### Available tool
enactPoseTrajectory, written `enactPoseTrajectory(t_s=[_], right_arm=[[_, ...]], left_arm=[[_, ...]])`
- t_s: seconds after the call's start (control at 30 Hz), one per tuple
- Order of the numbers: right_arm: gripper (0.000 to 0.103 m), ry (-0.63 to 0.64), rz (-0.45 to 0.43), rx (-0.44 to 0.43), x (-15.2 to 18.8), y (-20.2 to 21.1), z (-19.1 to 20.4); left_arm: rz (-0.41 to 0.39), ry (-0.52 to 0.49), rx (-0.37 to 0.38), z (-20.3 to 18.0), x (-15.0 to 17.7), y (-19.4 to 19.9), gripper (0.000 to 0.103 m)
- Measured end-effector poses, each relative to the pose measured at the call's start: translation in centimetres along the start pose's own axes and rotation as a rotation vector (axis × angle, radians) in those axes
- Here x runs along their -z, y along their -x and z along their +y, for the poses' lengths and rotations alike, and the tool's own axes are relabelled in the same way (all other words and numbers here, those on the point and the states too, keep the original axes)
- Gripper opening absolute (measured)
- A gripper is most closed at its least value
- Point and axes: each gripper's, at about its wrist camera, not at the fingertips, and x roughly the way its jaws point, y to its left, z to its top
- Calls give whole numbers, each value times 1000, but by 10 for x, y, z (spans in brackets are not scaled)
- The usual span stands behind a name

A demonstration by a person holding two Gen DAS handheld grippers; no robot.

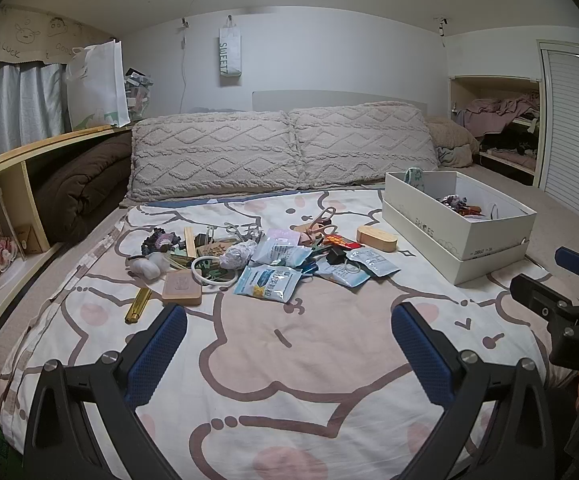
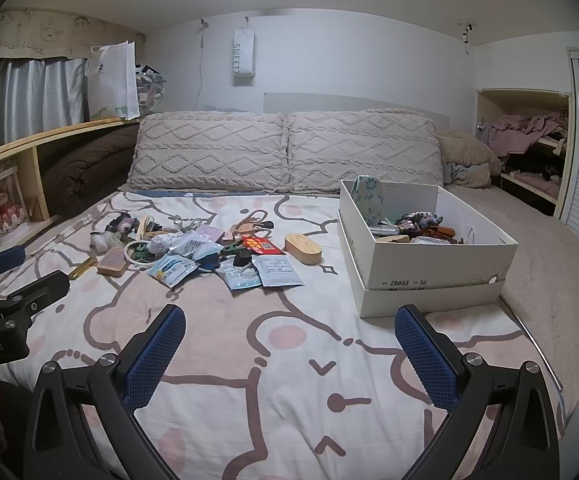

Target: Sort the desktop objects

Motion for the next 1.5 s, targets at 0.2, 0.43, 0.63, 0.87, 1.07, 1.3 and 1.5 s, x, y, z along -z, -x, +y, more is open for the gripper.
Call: enactPoseTrajectory(t_s=[0.2, 0.43, 0.63, 0.87, 1.07, 1.3, 1.5], right_arm=[[103, 1, 2, 0, 0, 1, -1], [103, 2, 4, 6, 1, -3, 2], [103, 1, 8, 10, 2, -4, 2], [103, 1, 9, 10, 2, -4, 3], [103, 3, 9, 11, 2, -4, 3], [103, 11, 8, 13, 0, -5, 4], [103, 11, 9, 12, 0, -5, 4]], left_arm=[[1, 1, 1, 0, 0, 0, 103], [1, 1, 2, 0, 0, 0, 103], [2, 2, 1, 0, 0, -1, 103], [2, 2, 2, 0, 0, 0, 103], [2, 2, 4, 0, 0, -1, 103], [2, 2, 5, -2, 1, -1, 103], [3, 6, 4, -2, 1, 0, 103]])
